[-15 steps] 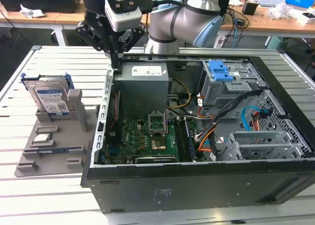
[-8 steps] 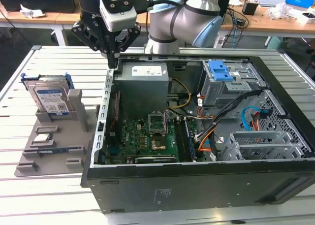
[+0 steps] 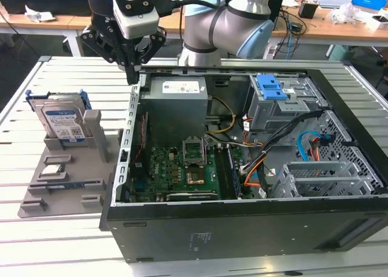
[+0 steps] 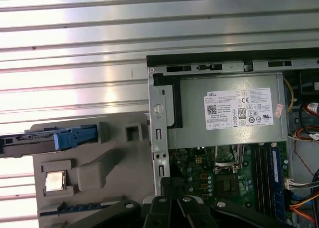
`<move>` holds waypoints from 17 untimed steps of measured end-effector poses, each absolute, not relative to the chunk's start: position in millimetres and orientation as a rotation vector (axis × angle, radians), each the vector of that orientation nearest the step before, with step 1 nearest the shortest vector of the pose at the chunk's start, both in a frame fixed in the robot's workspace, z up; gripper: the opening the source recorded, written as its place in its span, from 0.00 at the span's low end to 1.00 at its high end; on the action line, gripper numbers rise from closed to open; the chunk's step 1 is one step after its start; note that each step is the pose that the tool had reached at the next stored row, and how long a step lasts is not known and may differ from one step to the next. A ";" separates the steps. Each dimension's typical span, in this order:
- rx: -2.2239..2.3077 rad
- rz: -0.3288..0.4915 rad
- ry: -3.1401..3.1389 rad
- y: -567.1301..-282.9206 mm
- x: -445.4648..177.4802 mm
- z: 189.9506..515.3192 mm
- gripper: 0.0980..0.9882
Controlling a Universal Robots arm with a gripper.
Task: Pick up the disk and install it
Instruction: 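Reach for the disk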
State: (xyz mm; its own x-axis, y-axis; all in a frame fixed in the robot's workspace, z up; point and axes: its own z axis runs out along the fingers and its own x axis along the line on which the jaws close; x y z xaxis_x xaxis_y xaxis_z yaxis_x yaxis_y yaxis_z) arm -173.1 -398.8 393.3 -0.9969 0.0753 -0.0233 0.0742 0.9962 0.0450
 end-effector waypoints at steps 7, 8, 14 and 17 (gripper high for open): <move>0.117 0.069 3.114 -398.9 -180.1 393.3 0.01; 0.117 0.069 3.114 -398.8 -181.0 393.3 0.01; 0.117 0.069 3.114 -398.9 -187.8 393.3 0.01; 0.117 0.069 3.114 -398.8 -190.9 393.3 0.01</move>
